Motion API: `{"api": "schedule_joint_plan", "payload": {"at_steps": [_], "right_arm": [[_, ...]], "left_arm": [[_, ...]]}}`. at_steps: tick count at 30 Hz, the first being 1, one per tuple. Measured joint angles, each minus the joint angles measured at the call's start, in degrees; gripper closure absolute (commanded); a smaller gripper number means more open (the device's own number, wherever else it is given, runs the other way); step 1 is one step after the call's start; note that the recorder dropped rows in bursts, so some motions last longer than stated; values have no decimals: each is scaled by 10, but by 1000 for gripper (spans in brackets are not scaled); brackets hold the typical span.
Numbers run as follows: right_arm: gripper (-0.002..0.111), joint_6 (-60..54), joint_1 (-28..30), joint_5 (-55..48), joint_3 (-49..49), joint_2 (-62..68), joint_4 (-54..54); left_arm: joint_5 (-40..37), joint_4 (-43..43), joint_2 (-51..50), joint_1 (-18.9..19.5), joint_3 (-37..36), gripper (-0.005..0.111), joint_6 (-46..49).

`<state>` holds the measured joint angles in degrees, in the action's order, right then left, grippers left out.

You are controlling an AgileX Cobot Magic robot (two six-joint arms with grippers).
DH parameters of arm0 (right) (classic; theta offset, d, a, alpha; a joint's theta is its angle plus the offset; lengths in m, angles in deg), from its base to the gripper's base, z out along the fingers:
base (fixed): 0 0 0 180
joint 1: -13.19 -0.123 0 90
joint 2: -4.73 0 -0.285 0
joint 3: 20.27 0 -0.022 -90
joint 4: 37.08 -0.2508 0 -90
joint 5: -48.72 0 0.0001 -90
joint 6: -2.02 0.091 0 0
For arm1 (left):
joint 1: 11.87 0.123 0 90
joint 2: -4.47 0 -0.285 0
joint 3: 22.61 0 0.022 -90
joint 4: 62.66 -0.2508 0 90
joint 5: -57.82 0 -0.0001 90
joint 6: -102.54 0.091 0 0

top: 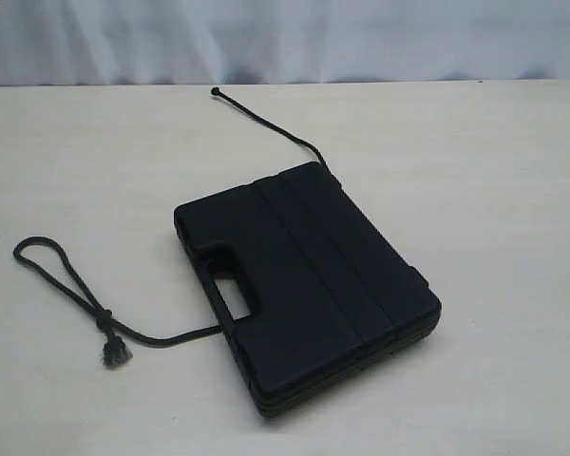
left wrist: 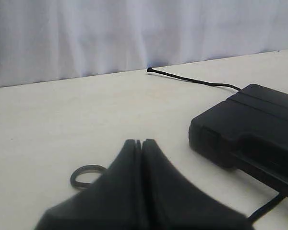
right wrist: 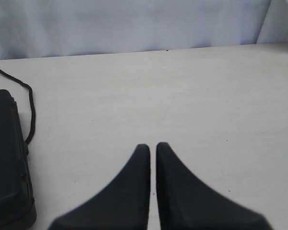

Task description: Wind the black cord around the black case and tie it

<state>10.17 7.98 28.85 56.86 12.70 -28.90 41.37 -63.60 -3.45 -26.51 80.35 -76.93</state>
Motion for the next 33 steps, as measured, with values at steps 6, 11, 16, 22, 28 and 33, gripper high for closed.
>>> {"api": "schedule_joint_plan", "payload": {"at_steps": [6, 11, 16, 22, 28, 33], "right_arm": [[104, 0, 0, 0, 0, 0, 0], [104, 0, 0, 0, 0, 0, 0], [104, 0, 0, 0, 0, 0, 0], [104, 0, 0, 0, 0, 0, 0], [104, 0, 0, 0, 0, 0, 0], [104, 0, 0, 0, 0, 0, 0]], "left_arm": [[0, 0, 0, 0, 0, 107, 0], [0, 0, 0, 0, 0, 107, 0], [7, 0, 0, 0, 0, 107, 0], [48, 0, 0, 0, 0, 107, 0], [75, 13, 0, 0, 0, 107, 0], [88, 29, 0, 0, 0, 107, -5]]}}
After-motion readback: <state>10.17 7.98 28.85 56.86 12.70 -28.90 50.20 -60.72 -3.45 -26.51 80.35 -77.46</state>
